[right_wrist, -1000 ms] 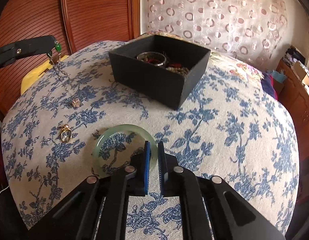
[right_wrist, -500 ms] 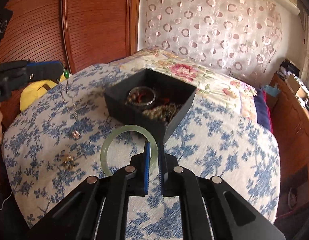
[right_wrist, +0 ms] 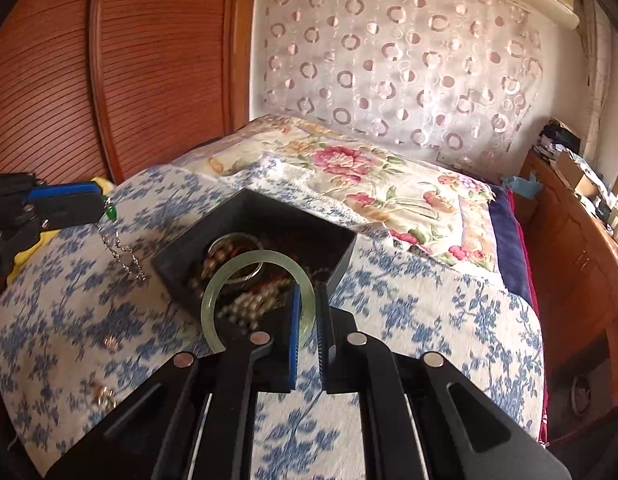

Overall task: Organize jewelry
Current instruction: 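Lift the jade bangle with the right tool while the left tool carries the green pendant, then drop the jade bangle and green pendant into the black box, opening both tools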

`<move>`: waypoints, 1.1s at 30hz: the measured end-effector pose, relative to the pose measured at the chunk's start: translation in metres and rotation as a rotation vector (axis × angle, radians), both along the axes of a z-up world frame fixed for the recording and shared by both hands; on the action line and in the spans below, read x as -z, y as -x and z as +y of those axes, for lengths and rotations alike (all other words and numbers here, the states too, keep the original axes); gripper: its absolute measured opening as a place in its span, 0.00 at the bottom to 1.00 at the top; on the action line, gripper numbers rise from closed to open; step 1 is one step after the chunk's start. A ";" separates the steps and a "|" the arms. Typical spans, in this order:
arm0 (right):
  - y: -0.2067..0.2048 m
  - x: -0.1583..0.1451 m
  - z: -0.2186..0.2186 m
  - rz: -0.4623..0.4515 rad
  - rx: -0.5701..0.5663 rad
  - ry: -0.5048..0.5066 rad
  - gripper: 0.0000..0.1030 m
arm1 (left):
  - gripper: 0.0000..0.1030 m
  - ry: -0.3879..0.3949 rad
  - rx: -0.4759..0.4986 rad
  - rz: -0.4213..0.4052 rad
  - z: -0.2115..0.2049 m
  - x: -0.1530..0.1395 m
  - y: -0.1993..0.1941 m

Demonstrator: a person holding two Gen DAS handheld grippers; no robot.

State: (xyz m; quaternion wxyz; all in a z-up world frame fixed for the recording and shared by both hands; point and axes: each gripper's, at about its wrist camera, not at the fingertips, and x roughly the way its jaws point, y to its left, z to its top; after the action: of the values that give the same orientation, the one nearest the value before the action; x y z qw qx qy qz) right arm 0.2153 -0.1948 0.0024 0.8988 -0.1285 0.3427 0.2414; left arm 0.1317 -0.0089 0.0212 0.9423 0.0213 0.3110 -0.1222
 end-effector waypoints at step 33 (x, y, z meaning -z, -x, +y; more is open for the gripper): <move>0.020 0.004 -0.010 0.039 -0.041 -0.103 0.14 | 0.44 -0.067 0.053 0.016 -0.037 -0.009 -0.049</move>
State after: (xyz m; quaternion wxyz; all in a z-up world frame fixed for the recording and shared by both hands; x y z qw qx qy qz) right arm 0.1952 -0.2047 -0.0011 0.8923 -0.0845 0.3445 0.2793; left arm 0.1805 -0.0457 0.0301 0.9349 0.0604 0.3219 -0.1369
